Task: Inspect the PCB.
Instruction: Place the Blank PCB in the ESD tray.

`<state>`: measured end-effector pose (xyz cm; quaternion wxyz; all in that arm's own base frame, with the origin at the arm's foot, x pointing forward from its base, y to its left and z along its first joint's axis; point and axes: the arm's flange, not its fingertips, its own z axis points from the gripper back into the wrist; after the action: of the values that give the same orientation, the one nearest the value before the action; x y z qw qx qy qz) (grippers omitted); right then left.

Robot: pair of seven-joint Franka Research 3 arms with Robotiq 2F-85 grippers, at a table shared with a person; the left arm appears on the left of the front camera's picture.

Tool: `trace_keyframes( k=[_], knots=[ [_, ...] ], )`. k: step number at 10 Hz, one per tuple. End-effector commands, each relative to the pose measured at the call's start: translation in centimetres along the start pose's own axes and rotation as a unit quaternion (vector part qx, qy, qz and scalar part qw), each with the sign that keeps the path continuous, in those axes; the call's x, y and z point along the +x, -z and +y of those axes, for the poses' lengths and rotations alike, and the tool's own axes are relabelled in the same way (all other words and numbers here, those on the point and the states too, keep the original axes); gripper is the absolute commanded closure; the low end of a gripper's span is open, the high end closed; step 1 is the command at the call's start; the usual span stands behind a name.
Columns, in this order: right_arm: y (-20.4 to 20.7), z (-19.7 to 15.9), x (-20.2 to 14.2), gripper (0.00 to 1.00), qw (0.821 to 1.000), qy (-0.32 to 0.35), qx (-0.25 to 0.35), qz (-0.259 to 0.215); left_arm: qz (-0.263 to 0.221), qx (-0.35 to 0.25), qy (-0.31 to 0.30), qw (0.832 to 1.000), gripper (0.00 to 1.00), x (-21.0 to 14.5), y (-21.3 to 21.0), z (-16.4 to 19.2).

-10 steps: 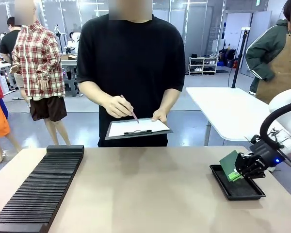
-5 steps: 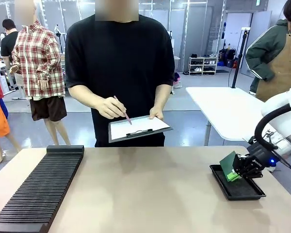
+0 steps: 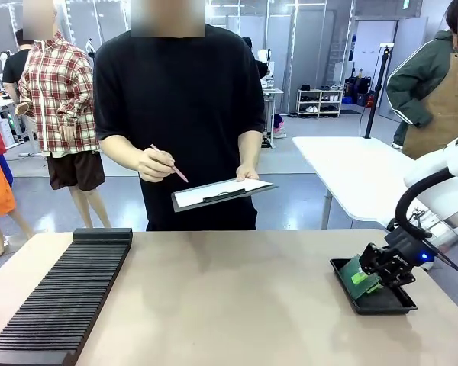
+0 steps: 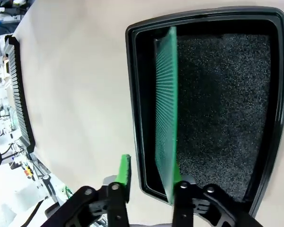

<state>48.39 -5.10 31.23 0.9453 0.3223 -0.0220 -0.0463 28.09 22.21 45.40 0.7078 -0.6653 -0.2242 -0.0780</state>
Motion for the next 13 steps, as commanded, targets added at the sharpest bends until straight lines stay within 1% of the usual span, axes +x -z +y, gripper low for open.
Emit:
trace_keyframes(
  k=[1,2,4,5,6,7,9,10,13],
  knots=[
    [-0.3,0.9,-0.5,0.11,0.999,0.006,-0.042,-0.014,0.003,0.008,0.003,1.000,0.00,0.0,0.0,-0.2],
    [-0.4,1.5,-1.1,0.00,0.998,-0.002,-0.066,-0.023,0.003,0.008,0.003,1.000,0.00,0.0,0.0,-0.2],
    [-1.4,2.3,-2.2,0.00,0.995,0.001,-0.088,-0.037,0.003,0.008,0.003,1.000,0.00,0.0,0.0,-0.2],
    [-2.1,2.3,-2.6,0.07,0.995,0.007,-0.087,-0.045,0.003,0.008,0.003,1.000,0.00,0.0,0.0,-0.2],
    [-2.7,2.2,-3.2,0.00,0.994,0.012,-0.096,-0.054,0.003,0.008,0.003,1.000,0.00,0.0,0.0,-0.2],
    [-3.2,2.2,-3.8,0.00,0.992,0.016,-0.104,-0.064,0.003,0.008,0.003,1.000,0.00,0.0,0.0,-0.2],
    [-3.5,2.3,-4.5,0.00,0.993,0.020,-0.094,-0.074,0.003,0.008,0.003,1.000,0.00,0.0,0.0,-0.2],
    [-3.5,1.9,-3.4,0.00,0.994,0.003,-0.086,-0.061,0.003,0.008,0.003,1.000,0.00,0.0,0.0,-0.2],
    [-3.5,1.9,-3.4,0.00,0.994,0.003,-0.086,-0.061,0.003,0.008,0.003,1.000,0.00,0.0,0.0,-0.2]
  ],
)
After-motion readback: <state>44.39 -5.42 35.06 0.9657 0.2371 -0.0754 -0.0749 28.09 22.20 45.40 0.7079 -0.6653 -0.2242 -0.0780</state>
